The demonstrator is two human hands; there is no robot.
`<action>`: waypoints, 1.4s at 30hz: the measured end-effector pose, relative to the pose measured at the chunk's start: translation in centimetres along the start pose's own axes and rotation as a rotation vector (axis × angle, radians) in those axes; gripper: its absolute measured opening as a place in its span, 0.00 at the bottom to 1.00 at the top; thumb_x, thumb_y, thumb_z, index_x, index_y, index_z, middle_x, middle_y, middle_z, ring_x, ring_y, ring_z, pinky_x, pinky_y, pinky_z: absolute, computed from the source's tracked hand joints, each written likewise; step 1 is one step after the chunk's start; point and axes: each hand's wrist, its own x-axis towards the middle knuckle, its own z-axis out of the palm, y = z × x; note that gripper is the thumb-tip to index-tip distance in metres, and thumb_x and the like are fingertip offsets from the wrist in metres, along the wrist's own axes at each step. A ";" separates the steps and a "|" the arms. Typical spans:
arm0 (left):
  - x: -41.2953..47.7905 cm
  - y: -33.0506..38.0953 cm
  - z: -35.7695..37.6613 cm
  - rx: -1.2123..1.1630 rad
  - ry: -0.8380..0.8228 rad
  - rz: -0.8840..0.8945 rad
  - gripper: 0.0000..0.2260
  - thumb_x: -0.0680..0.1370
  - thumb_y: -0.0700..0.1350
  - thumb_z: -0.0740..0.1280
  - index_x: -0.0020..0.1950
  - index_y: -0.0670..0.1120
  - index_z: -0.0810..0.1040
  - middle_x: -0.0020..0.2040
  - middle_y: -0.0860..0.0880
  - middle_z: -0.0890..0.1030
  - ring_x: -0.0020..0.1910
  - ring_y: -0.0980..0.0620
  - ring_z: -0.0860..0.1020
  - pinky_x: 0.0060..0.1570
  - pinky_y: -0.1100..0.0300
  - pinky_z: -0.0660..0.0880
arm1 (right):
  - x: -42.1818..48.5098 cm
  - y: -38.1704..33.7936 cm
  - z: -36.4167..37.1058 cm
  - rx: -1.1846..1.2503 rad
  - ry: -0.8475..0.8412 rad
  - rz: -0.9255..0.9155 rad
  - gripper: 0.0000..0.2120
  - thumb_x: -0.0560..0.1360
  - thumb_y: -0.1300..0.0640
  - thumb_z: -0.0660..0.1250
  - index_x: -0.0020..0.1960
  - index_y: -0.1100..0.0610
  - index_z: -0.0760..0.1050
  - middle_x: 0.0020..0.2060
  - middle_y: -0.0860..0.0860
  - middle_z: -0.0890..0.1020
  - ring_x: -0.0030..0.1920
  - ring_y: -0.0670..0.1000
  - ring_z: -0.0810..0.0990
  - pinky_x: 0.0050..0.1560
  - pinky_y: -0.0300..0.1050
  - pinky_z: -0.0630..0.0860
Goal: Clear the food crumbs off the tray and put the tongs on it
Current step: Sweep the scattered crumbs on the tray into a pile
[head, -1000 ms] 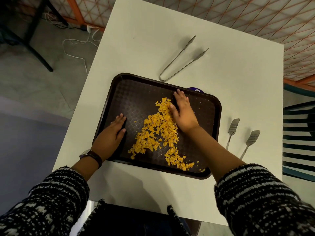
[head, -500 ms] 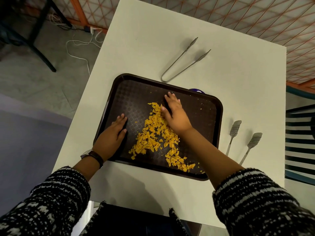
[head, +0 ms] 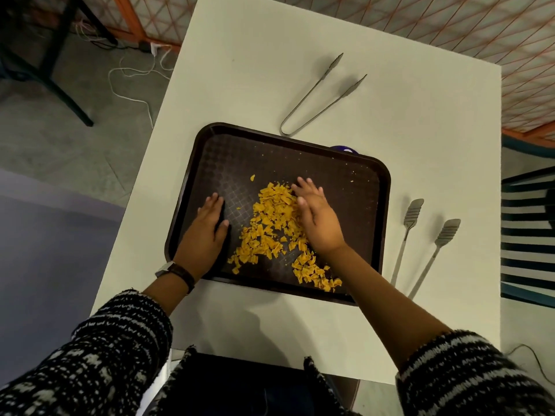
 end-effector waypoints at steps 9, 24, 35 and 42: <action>5.3 3.4 2.8 0.139 0.041 0.052 0.26 0.81 0.48 0.53 0.76 0.42 0.49 0.77 0.43 0.47 0.76 0.47 0.44 0.72 0.54 0.36 | -10.8 2.2 0.2 -0.020 0.373 0.510 0.27 0.79 0.48 0.54 0.75 0.56 0.55 0.77 0.52 0.50 0.76 0.48 0.42 0.76 0.53 0.44; 3.4 5.8 4.0 -0.180 -0.192 0.106 0.23 0.81 0.50 0.51 0.76 0.52 0.49 0.77 0.51 0.50 0.76 0.48 0.44 0.71 0.53 0.46 | -10.9 0.7 3.6 -0.271 0.255 0.755 0.37 0.74 0.39 0.44 0.76 0.59 0.45 0.76 0.61 0.43 0.76 0.60 0.39 0.73 0.56 0.38; -1.6 0.1 0.6 -0.113 -0.141 0.143 0.27 0.78 0.49 0.54 0.76 0.46 0.50 0.75 0.54 0.52 0.75 0.55 0.49 0.73 0.62 0.42 | -8.0 -3.3 6.0 0.052 0.125 0.287 0.30 0.81 0.51 0.55 0.76 0.56 0.44 0.76 0.51 0.40 0.75 0.48 0.35 0.73 0.41 0.35; -2.3 -2.0 0.8 0.041 -0.182 0.171 0.32 0.76 0.57 0.49 0.75 0.42 0.48 0.74 0.52 0.47 0.74 0.55 0.45 0.72 0.61 0.38 | -10.0 2.0 -0.2 -0.246 0.146 0.500 0.31 0.80 0.50 0.57 0.76 0.60 0.48 0.76 0.58 0.44 0.76 0.56 0.40 0.75 0.49 0.42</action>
